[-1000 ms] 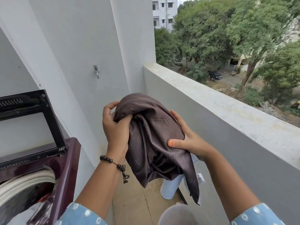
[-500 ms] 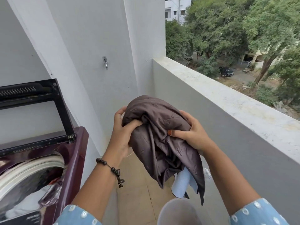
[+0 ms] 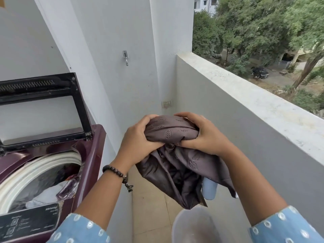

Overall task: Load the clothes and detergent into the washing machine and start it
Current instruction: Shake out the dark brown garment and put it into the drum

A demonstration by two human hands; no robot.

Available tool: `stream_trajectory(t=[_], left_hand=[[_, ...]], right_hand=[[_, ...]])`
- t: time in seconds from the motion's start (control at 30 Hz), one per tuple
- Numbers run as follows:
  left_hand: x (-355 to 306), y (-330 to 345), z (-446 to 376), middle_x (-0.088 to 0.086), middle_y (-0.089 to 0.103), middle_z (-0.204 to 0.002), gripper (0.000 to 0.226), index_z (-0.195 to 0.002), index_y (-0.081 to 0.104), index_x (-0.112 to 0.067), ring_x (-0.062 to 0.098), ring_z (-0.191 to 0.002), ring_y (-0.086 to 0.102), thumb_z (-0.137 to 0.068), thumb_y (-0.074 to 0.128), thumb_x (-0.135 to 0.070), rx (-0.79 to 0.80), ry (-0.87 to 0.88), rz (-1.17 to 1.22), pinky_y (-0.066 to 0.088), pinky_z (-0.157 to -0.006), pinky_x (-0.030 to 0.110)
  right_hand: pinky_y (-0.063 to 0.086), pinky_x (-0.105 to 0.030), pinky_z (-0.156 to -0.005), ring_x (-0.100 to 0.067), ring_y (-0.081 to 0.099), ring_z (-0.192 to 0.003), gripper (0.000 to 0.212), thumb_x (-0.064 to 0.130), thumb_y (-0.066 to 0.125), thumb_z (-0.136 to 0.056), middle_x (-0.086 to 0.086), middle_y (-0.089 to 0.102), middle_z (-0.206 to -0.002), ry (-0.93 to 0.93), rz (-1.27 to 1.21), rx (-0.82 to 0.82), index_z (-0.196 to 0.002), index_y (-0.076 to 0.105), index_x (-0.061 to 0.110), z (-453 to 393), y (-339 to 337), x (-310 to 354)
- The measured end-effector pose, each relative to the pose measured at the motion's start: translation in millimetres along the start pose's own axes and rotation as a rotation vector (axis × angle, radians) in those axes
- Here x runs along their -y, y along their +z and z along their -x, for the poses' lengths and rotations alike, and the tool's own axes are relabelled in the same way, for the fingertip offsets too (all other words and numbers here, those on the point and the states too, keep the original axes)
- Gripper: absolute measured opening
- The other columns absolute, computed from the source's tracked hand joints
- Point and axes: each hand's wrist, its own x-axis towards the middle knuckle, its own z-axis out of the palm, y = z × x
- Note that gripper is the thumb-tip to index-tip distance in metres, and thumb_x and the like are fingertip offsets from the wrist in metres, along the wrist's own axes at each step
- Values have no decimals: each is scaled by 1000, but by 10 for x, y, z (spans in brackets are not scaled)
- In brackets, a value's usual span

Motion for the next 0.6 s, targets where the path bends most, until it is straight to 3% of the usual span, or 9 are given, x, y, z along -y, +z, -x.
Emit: stream_trajectory(t=[0.1,0.2,0.33,0.43,0.6], left_hand=[[12,-12,11,-19,70,-109,57,-114,61,-37,0,-103,65,-65,87,-22,-103,-87,234,49,-92,19],[79,-75,-9,-11,73,-108,55,-107,65,-40,10,-104,68,-58,85,-27,-241,-203,431,53,-93,32],[140,-189,11,-1,72,-107,52,-115,65,-20,16,-99,69,-72,80,3,-407,-334,593,57,-88,34],[231,-285,58,-1,73,-102,49,-112,65,-20,15,-94,70,-74,76,8,-452,-393,670,57,-82,32],[492,-556,154,5,72,-111,52,-110,66,-26,25,-104,69,-72,77,7,-489,-460,695,57,-88,37]], right_hand=[[31,-42,-114,-4,39,-131,92,72,73,-57,28,46,-126,67,-46,-3,-139,37,51,13,-30,-3],[29,-30,-113,4,30,-138,103,67,80,-56,27,32,-147,165,-254,-14,-143,25,58,85,-26,-102],[39,-16,-103,21,35,-128,107,62,77,-57,31,32,-144,247,-579,9,-147,21,55,112,157,-252],[40,-26,-110,0,36,-140,102,56,76,-64,18,34,-153,251,-762,55,-150,22,47,58,427,-268],[45,-34,-107,-14,54,-129,85,53,80,-69,7,51,-146,284,-858,114,-144,40,43,-135,907,-137]])
